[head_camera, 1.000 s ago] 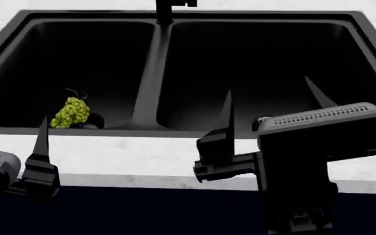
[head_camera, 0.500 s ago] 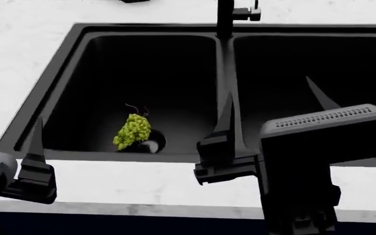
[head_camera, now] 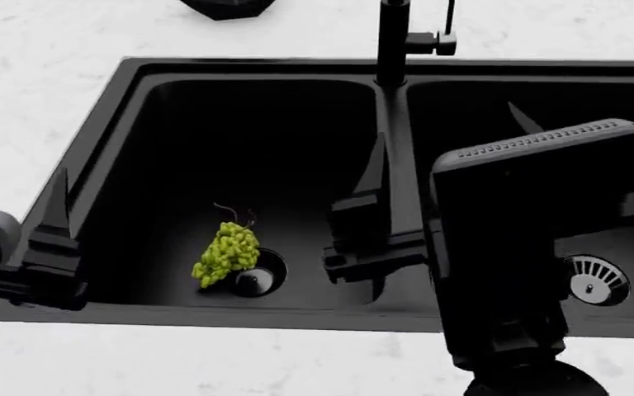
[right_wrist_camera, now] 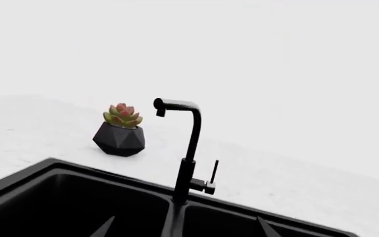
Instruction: Pick the grape from the sink and place it on the plate located on the counter
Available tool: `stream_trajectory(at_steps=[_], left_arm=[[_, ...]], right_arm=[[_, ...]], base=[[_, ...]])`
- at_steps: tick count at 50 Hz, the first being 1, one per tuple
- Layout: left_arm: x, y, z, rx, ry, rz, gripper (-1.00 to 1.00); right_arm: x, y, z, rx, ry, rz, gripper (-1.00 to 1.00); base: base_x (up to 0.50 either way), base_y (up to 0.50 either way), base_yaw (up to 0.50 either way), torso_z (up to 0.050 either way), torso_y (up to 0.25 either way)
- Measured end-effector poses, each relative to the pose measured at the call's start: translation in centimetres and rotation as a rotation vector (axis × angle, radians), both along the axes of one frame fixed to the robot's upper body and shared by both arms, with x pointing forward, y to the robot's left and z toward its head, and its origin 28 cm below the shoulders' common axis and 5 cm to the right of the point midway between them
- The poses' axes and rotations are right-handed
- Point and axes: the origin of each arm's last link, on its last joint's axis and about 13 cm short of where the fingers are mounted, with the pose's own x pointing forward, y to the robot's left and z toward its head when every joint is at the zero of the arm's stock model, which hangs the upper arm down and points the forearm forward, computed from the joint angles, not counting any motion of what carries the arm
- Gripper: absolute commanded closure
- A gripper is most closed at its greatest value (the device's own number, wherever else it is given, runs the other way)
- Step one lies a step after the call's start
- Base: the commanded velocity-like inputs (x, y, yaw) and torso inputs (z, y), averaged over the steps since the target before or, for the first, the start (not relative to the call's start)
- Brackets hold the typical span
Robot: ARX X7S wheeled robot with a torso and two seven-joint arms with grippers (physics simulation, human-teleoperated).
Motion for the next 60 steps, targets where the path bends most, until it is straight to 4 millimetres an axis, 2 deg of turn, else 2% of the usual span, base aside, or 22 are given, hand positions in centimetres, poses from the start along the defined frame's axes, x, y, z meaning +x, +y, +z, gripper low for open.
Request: stream_trajectory(at_steps=[8, 16, 32, 60], left_arm=[[2.1, 0.6, 2.7, -0.012, 0.033, -0.015, -1.00], [3.5, 1.0, 4.2, -0.018, 0.058, -0.021, -1.00], [4.4, 1.2, 5.0, -0.017, 0.081, -0.012, -1.00], [5.4, 1.4, 4.0, -0.002, 0.151, 0.009, -1.00]], right_arm=[[2.1, 0.1, 3.2, 0.002, 0.027, 0.001, -1.00], [3.4, 0.2, 4.6, 0.001, 0.049, 0.009, -1.00], [4.2, 0.1, 4.7, -0.007, 0.073, 0.015, -1.00], [3.9, 0.2, 4.7, -0.017, 0.071, 0.032, -1.00]], base=[[0.00, 0.00, 0.00, 0.000, 0.000], [0.02, 0.00, 0.00, 0.000, 0.000], [0.36, 0.00, 0.00, 0.000, 0.000], [0.00, 0.00, 0.00, 0.000, 0.000]])
